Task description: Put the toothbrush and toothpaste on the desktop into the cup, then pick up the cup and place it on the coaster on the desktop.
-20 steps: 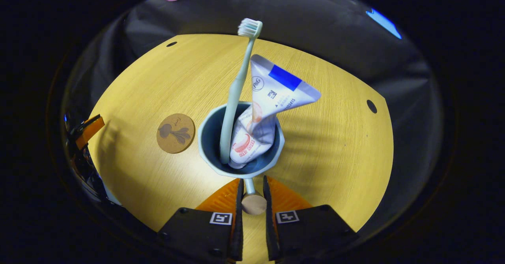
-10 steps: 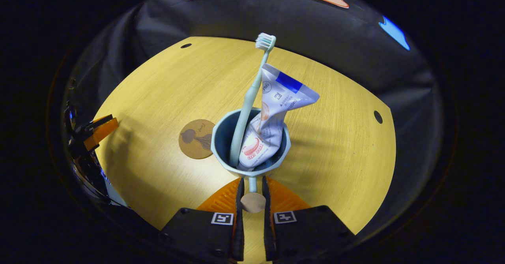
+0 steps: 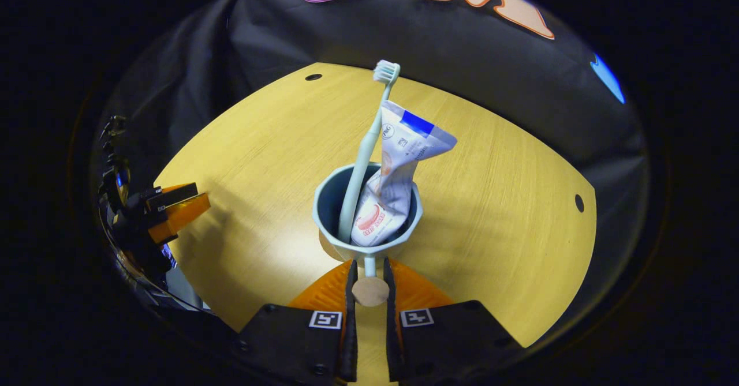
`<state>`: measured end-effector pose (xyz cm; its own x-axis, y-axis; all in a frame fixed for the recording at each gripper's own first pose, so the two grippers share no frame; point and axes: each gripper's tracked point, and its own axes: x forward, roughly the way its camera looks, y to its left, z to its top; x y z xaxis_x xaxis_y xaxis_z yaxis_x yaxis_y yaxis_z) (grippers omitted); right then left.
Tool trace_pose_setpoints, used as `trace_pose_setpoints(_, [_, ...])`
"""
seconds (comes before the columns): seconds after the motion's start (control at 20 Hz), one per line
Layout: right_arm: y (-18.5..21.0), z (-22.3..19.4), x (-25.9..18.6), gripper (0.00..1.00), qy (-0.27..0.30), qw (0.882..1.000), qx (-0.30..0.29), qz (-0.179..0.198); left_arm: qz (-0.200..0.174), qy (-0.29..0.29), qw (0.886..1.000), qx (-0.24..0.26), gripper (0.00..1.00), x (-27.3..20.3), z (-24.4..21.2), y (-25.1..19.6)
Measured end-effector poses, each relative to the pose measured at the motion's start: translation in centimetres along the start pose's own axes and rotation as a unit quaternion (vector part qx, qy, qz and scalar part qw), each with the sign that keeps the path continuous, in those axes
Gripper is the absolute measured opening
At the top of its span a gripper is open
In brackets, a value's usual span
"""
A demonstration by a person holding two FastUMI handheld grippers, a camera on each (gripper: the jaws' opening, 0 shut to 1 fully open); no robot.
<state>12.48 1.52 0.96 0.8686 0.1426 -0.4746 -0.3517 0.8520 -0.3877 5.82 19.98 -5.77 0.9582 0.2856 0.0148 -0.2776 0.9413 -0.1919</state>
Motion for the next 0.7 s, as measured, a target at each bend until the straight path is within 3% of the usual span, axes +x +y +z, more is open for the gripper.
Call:
trace_pose_setpoints(0.4, [-0.22, 0.28, -0.99, 0.24, -0.016, 1.000, -0.016, 0.000, -0.004, -0.010, 1.000, 0.010, 0.94, -0.07, 0.36, -0.24])
trace_pose_setpoints(0.55, [-0.33, 0.29, -1.13, 0.16, -0.016, 1.000, -0.019, -0.002, -0.006, -0.009, 1.000, 0.004, 0.94, -0.01, 0.20, -0.15])
trace_pose_setpoints(0.7, [-0.20, 0.33, -1.12, 0.19, -0.028, 1.000, -0.001, -0.009, -0.004, -0.005, 1.000, 0.005, 0.94, 0.13, 0.04, -0.09])
